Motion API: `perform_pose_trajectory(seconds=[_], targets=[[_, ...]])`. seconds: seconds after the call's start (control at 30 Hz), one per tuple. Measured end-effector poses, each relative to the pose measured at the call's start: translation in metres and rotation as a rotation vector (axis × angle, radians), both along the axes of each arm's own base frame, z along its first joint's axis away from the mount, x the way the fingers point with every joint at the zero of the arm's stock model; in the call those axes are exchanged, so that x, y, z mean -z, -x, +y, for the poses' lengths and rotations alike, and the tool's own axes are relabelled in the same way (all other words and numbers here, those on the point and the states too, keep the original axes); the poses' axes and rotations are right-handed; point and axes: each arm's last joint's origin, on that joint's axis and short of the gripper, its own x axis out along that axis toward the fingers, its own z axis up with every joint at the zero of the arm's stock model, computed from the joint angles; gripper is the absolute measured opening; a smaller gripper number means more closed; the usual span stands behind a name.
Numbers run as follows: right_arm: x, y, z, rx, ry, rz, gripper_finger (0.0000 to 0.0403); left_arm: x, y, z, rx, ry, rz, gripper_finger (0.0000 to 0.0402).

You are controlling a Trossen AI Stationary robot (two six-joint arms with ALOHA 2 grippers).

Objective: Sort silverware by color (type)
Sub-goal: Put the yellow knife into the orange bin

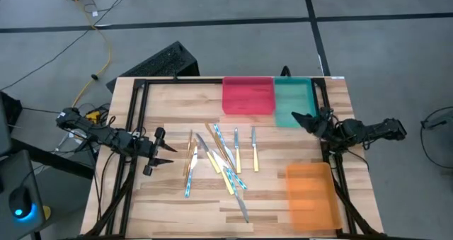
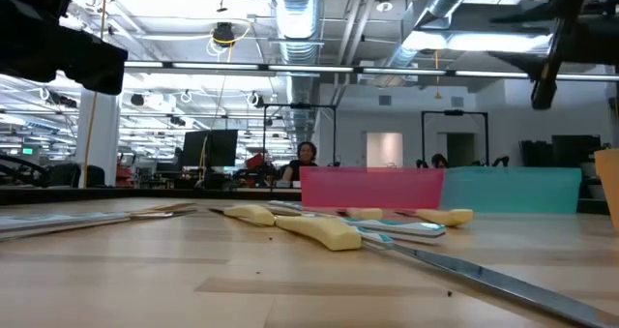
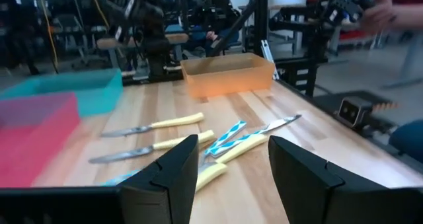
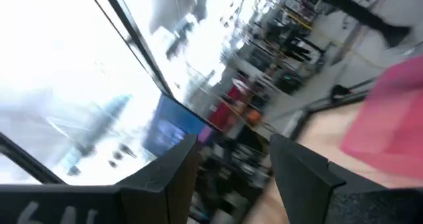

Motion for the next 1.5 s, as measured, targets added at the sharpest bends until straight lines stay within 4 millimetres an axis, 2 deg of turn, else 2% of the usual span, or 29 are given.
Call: perform_pose_trajectory(seconds=[0.1,0.23,0.3,0.47,0.57,0.73,0.93,1.07,1.2,1.37,1.5], targets=[[-0.001,0.001,-0.001,0.015,-0.007,-0.014,0.021,0.0,0.0,0.0,-0.006,0.073,0.015,0.0169],[0.001,0.003,-0.005,0.215,0.042,0.077,0.021,0.0,0.0,0.001,-0.032,0.1,0.018,0.0169],[0.004,0.002,-0.005,0.258,0.048,0.123,0.021,0.0,0.0,0.001,-0.034,0.109,0.021,0.0169],[0.013,-0.002,-0.003,0.153,0.052,0.191,0.021,0.0,0.0,0.001,-0.035,0.121,0.023,0.0169],[0.012,-0.003,0.0,0.046,0.036,0.146,0.021,0.0,0.0,0.001,-0.036,0.122,0.023,0.0169],[-0.01,0.001,0.0,0.017,0.108,0.051,0.021,0.0,0.0,0.001,-0.036,0.123,0.023,0.0169],[-0.05,-0.003,0.001,0.069,0.235,0.113,0.021,-0.001,0.0,0.001,-0.04,0.123,0.022,0.0169],[-0.073,-0.021,0.005,0.089,0.347,0.251,0.021,-0.001,0.0,0.001,-0.04,0.123,0.021,0.0169],[-0.084,-0.046,0.008,0.135,0.397,0.502,0.021,-0.001,0.0,0.001,-0.05,0.122,0.02,0.0169],[-0.077,-0.087,0.014,0.156,0.396,0.803,0.021,-0.001,0.0,0.001,-0.051,0.122,0.02,0.0169],[-0.067,-0.12,0.02,0.146,0.358,0.925,0.021,-0.001,0.0,0.001,-0.051,0.122,0.02,0.0169]])
